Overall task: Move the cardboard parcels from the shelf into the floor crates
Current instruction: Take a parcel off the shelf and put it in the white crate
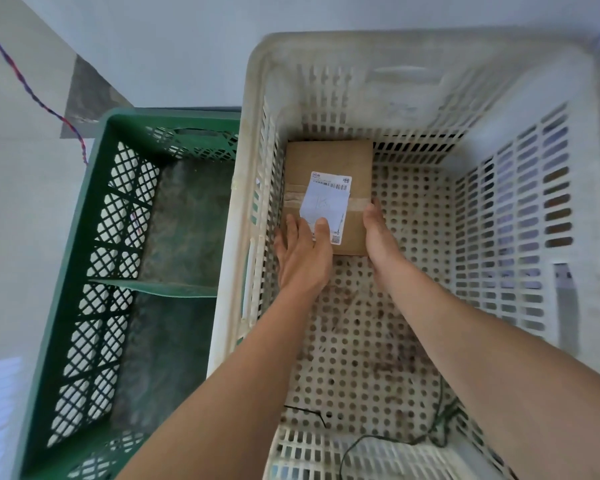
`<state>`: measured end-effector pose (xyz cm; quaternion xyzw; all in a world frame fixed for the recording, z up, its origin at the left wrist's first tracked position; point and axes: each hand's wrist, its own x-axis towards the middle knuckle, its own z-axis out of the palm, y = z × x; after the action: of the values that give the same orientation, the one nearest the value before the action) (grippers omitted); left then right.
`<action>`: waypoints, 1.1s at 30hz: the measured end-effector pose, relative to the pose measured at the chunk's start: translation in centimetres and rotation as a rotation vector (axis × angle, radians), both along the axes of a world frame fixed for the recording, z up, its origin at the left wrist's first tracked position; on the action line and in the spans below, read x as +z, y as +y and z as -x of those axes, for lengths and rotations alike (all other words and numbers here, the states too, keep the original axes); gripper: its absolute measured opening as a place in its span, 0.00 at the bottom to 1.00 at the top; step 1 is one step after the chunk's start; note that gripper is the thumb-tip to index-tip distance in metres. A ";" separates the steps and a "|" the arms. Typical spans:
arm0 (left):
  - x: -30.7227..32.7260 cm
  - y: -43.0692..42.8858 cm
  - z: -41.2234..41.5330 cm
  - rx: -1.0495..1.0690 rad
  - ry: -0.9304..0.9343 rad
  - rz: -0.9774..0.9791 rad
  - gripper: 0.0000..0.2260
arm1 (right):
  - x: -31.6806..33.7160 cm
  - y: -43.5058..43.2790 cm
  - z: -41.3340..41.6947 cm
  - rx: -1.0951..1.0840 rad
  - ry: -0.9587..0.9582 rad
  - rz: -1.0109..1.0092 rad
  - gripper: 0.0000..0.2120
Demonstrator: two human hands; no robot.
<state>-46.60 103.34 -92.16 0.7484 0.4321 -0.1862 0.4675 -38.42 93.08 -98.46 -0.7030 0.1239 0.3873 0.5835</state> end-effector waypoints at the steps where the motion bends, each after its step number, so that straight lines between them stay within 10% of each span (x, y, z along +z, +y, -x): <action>1: 0.9 0.0 -0.2 0.040 -0.012 0.030 0.31 | 1.0 -0.2 -0.2 0.010 0.012 0.021 0.34; 11: 25.8 0.5 -0.4 0.171 -0.300 0.310 0.37 | 27.9 -4.0 -0.3 0.002 -0.274 -0.086 0.42; 17: 44.6 -0.5 1.5 0.087 -0.478 0.192 0.12 | 46.6 -5.2 2.1 -0.036 -0.435 -0.163 0.39; 25: 66.0 -5.8 4.3 -0.080 -0.599 0.168 0.38 | 69.2 -7.8 6.1 -0.072 -0.559 -0.317 0.49; 33: 79.3 -15.5 6.5 -0.118 -0.768 0.121 0.42 | 84.0 -17.2 8.6 -0.051 -0.716 -0.409 0.35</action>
<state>-53.14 87.81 -12.89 0.7583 0.1700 0.0556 0.6269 -47.05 75.90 -14.46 -0.6596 -0.1490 0.1202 0.7269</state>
